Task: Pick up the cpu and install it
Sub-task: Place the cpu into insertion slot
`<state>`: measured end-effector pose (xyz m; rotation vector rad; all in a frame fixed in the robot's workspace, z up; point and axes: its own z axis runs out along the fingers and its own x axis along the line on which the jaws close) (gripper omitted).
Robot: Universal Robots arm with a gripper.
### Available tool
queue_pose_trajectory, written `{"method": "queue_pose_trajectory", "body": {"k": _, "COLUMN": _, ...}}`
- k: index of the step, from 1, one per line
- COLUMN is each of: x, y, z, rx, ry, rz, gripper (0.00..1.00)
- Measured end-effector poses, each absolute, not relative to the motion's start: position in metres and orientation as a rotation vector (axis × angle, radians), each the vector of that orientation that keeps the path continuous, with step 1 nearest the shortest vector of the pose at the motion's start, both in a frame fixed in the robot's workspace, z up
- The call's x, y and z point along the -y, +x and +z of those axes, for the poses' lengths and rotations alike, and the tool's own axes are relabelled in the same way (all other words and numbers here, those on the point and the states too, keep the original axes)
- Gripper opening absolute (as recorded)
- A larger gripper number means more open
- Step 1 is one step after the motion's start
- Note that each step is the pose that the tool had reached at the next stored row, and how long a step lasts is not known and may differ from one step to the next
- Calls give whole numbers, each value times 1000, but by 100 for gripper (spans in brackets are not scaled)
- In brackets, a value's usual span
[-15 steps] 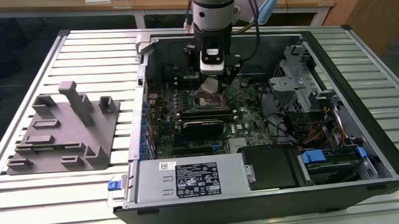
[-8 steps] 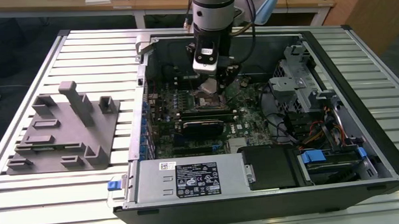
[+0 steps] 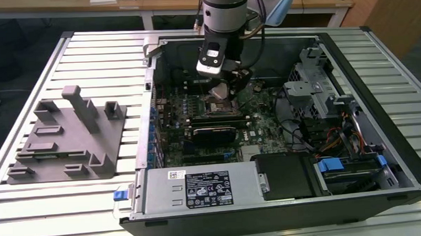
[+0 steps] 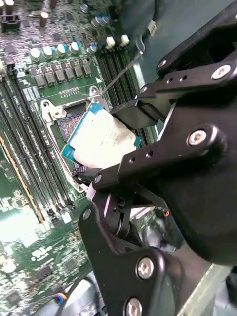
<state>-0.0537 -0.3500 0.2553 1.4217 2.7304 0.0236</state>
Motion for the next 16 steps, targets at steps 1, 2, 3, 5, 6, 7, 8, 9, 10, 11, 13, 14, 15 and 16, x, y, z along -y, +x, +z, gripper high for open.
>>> {"method": "queue_pose_trajectory", "body": {"k": 1, "x": 350, "y": -54, "z": 255, "rx": -2717, "ry": 1446, "rz": 23, "gripper": 55}}
{"method": "queue_pose_trajectory", "body": {"k": 2, "x": 350, "y": -54, "z": 255, "rx": -2704, "ry": 1471, "rz": 22, "gripper": 55}}
{"method": "queue_pose_trajectory", "body": {"k": 3, "x": 350, "y": -54, "z": 255, "rx": -2691, "ry": 1495, "rz": 21, "gripper": 55}}
{"method": "queue_pose_trajectory", "body": {"k": 5, "x": 350, "y": -54, "z": 255, "rx": -2662, "ry": 1544, "rz": 19, "gripper": 55}}
{"method": "queue_pose_trajectory", "body": {"k": 6, "x": 350, "y": -54, "z": 255, "rx": -2648, "ry": 1568, "rz": 18, "gripper": 55}}
{"method": "queue_pose_trajectory", "body": {"k": 7, "x": 350, "y": -54, "z": 255, "rx": -2634, "ry": 1592, "rz": 17, "gripper": 55}}
{"method": "queue_pose_trajectory", "body": {"k": 8, "x": 350, "y": -54, "z": 255, "rx": -2619, "ry": 1615, "rz": 16, "gripper": 55}}
{"method": "queue_pose_trajectory", "body": {"k": 9, "x": 350, "y": -54, "z": 255, "rx": -2603, "ry": 1641, "rz": 16, "gripper": 55}}
{"method": "queue_pose_trajectory", "body": {"k": 10, "x": 350, "y": -54, "z": 255, "rx": -2590, "ry": 1662, "rz": 15, "gripper": 55}}
{"method": "queue_pose_trajectory", "body": {"k": 11, "x": 350, "y": -54, "z": 255, "rx": -2573, "ry": 1687, "rz": 14, "gripper": 55}}
{"method": "queue_pose_trajectory", "body": {"k": 13, "x": 350, "y": -54, "z": 255, "rx": -2542, "ry": 1733, "rz": 12, "gripper": 55}}
{"method": "queue_pose_trajectory", "body": {"k": 14, "x": 350, "y": -54, "z": 255, "rx": -2527, "ry": 1756, "rz": 11, "gripper": 55}}
{"method": "queue_pose_trajectory", "body": {"k": 15, "x": 350, "y": -54, "z": 255, "rx": -2511, "ry": 1779, "rz": 10, "gripper": 55}}
{"method": "queue_pose_trajectory", "body": {"k": 16, "x": 350, "y": -54, "z": 254, "rx": -2495, "ry": 1801, "rz": 9, "gripper": 55}}
